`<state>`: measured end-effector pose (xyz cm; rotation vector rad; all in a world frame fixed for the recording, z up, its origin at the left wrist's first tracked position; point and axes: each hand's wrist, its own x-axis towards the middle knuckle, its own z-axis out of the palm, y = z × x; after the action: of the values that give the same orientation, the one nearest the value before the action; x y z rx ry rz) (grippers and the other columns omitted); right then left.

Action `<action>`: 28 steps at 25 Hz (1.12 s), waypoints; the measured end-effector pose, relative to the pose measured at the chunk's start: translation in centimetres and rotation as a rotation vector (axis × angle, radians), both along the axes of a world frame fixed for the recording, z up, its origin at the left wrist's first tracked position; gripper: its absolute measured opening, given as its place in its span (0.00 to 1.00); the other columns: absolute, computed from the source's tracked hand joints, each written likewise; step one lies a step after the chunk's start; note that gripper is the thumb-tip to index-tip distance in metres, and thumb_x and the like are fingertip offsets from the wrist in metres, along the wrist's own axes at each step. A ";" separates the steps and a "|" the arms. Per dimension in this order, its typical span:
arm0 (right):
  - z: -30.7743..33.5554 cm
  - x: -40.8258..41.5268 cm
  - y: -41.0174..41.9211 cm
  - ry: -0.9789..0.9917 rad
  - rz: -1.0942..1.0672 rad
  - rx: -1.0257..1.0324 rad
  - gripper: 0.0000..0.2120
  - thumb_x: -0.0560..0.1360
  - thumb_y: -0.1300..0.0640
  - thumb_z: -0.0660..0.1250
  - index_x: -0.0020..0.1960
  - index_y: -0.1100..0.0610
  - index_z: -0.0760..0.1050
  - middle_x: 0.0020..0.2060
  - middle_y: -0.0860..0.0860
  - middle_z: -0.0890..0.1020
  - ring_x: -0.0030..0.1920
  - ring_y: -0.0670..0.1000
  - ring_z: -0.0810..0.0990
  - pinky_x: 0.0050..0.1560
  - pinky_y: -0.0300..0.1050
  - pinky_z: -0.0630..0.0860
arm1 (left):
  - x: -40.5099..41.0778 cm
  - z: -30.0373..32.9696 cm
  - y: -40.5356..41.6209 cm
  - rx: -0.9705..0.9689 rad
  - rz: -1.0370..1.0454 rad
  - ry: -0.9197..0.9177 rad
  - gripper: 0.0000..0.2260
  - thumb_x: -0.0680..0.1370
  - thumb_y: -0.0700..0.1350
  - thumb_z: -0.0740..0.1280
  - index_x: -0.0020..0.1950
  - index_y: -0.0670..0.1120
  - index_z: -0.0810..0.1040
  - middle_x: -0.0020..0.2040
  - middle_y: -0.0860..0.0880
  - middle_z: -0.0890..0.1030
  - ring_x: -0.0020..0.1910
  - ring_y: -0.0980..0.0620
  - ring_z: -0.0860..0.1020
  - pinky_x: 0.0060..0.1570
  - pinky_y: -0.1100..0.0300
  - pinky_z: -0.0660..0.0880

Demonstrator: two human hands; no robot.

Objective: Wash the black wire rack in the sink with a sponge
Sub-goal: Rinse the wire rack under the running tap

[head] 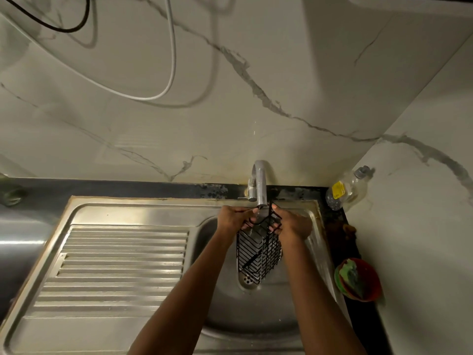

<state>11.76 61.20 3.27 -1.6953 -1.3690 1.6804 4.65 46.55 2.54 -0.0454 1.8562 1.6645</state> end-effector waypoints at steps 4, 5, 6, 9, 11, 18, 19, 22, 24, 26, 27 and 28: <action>-1.0 0.8 1.6 0.067 -0.082 -0.147 0.17 0.64 0.60 0.84 0.43 0.65 0.78 0.37 0.61 0.84 0.29 0.55 0.84 0.39 0.56 0.85 | 0.3 0.0 1.2 0.062 -0.008 -0.018 0.09 0.78 0.41 0.74 0.54 0.37 0.85 0.43 0.40 0.87 0.34 0.53 0.83 0.31 0.64 0.78; -1.2 0.9 2.1 0.075 -0.090 -0.172 0.15 0.65 0.61 0.83 0.42 0.65 0.78 0.36 0.61 0.83 0.28 0.55 0.83 0.38 0.55 0.84 | 0.3 0.2 1.9 0.033 -0.002 0.001 0.08 0.79 0.41 0.73 0.54 0.37 0.85 0.44 0.41 0.88 0.35 0.52 0.84 0.32 0.64 0.79; -1.5 1.1 2.6 0.103 -0.099 -0.206 0.15 0.66 0.61 0.82 0.44 0.65 0.78 0.36 0.61 0.82 0.27 0.55 0.83 0.37 0.53 0.84 | 0.2 0.4 2.6 0.006 0.006 0.022 0.08 0.79 0.40 0.73 0.54 0.38 0.85 0.44 0.41 0.88 0.36 0.51 0.85 0.32 0.64 0.79; -2.5 1.6 4.0 0.214 -0.157 -0.314 0.11 0.71 0.64 0.77 0.49 0.67 0.79 0.39 0.60 0.82 0.24 0.52 0.82 0.28 0.45 0.80 | -0.3 1.5 4.8 -0.011 0.006 0.078 0.09 0.75 0.42 0.77 0.52 0.39 0.86 0.45 0.41 0.88 0.36 0.51 0.85 0.35 0.61 0.82; -2.5 2.0 4.4 0.243 -0.210 -0.335 0.05 0.73 0.67 0.73 0.42 0.63 0.78 0.37 0.57 0.79 0.22 0.48 0.79 0.23 0.40 0.77 | -0.3 1.6 5.5 -0.018 -0.018 0.106 0.14 0.73 0.45 0.79 0.55 0.40 0.85 0.49 0.42 0.87 0.44 0.46 0.87 0.44 0.53 0.85; -0.9 1.8 1.9 0.230 -0.106 -0.421 0.08 0.74 0.65 0.75 0.47 0.67 0.77 0.37 0.58 0.79 0.34 0.53 0.80 0.41 0.50 0.84 | -0.3 -0.1 1.3 -0.181 -0.184 0.252 0.10 0.82 0.49 0.68 0.47 0.45 0.84 0.42 0.48 0.87 0.41 0.53 0.85 0.43 0.61 0.82; -0.4 1.3 1.2 0.228 -0.072 -0.419 0.08 0.74 0.64 0.75 0.47 0.67 0.77 0.37 0.59 0.80 0.35 0.54 0.81 0.44 0.50 0.84 | -0.4 -0.3 0.5 -0.167 -0.141 0.231 0.11 0.83 0.47 0.67 0.48 0.43 0.84 0.42 0.47 0.87 0.40 0.53 0.85 0.42 0.62 0.81; 0.7 -0.3 -1.5 0.234 0.047 -0.477 0.06 0.77 0.63 0.72 0.50 0.65 0.78 0.44 0.60 0.82 0.41 0.57 0.83 0.50 0.53 0.83 | -1.0 -0.5 -1.7 -0.144 0.039 0.165 0.09 0.84 0.42 0.66 0.50 0.40 0.85 0.40 0.45 0.86 0.34 0.55 0.84 0.34 0.67 0.79; 0.8 -1.4 -2.6 0.216 0.146 -0.494 0.07 0.79 0.61 0.70 0.55 0.64 0.78 0.48 0.61 0.81 0.45 0.58 0.82 0.53 0.54 0.81 | -1.4 -0.4 -2.9 -0.184 0.073 0.197 0.10 0.83 0.43 0.67 0.49 0.41 0.85 0.38 0.46 0.85 0.33 0.55 0.82 0.30 0.70 0.76; 0.7 -2.1 -3.6 0.188 0.244 -0.491 0.14 0.79 0.60 0.70 0.63 0.64 0.76 0.54 0.62 0.79 0.50 0.60 0.81 0.54 0.55 0.79 | -1.6 -0.4 -3.9 -0.234 0.028 0.250 0.10 0.82 0.49 0.69 0.48 0.45 0.86 0.37 0.49 0.86 0.34 0.56 0.82 0.31 0.69 0.75; 0.5 -2.3 -4.0 0.179 0.275 -0.489 0.17 0.79 0.60 0.70 0.65 0.64 0.75 0.56 0.62 0.78 0.52 0.61 0.80 0.54 0.56 0.79 | -1.7 -0.5 -4.3 -0.258 0.000 0.273 0.09 0.81 0.51 0.70 0.47 0.47 0.86 0.38 0.51 0.86 0.35 0.56 0.83 0.32 0.68 0.76; 0.4 -2.2 -4.3 0.163 0.292 -0.481 0.18 0.79 0.59 0.71 0.67 0.63 0.74 0.57 0.63 0.78 0.52 0.61 0.79 0.53 0.56 0.78 | -1.7 -0.8 -4.7 -0.289 -0.026 0.292 0.09 0.81 0.53 0.71 0.46 0.49 0.87 0.38 0.52 0.86 0.37 0.56 0.84 0.34 0.68 0.75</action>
<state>9.51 56.92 3.70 -1.5957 -1.2494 2.4133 2.91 41.90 1.76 0.1058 2.2952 1.4327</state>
